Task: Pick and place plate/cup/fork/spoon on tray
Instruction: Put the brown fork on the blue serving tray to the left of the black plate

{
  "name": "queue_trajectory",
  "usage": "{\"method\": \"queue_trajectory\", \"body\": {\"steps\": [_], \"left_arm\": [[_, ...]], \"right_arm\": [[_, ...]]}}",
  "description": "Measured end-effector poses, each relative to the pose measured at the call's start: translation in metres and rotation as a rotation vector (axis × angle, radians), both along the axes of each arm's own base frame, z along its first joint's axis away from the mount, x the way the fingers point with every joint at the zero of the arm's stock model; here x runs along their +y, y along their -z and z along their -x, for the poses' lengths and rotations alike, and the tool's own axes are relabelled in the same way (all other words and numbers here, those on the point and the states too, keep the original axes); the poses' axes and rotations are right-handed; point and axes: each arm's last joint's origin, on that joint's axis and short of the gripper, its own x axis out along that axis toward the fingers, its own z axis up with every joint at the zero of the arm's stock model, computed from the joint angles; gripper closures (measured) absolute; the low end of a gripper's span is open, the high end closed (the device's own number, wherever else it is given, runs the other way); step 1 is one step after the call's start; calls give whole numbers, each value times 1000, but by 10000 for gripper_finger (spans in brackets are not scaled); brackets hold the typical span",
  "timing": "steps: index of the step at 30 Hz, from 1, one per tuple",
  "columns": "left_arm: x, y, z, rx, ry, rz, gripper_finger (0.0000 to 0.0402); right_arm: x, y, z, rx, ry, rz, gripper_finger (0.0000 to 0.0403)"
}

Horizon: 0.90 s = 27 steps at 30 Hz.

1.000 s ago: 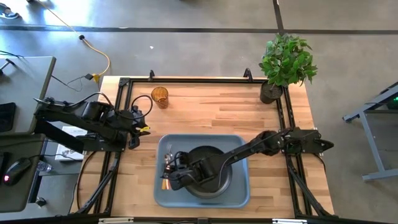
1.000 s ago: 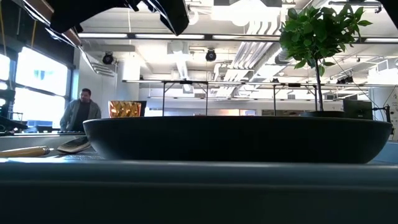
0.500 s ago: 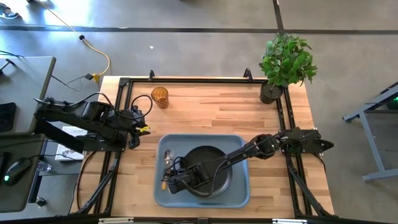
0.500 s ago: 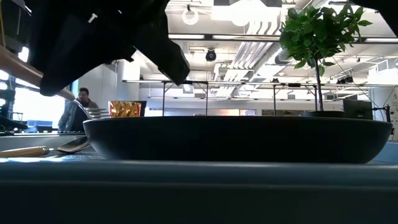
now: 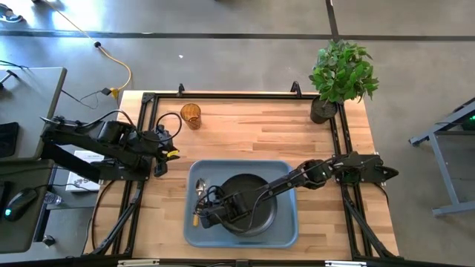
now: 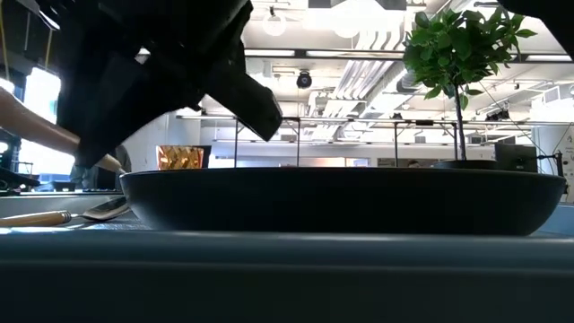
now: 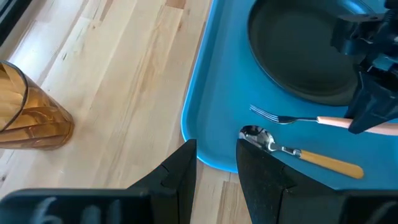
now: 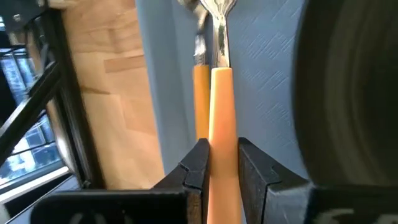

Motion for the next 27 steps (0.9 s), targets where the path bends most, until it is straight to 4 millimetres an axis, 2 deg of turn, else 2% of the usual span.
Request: {"method": "queue_trajectory", "body": {"steps": [5, 16, 27], "left_arm": [[0, 0, 0, 0, 0, 0, 300], [0, 0, 0, 0, 0, -1, 300], [0, 0, 0, 0, 1, -2, 300]], "right_arm": [[-6, 2, 0, 39, -6, -12, 364], [-4, 9, 3, 95, 0, -73, 364], [-3, 24, -3, 104, -18, -114, 364]]}}
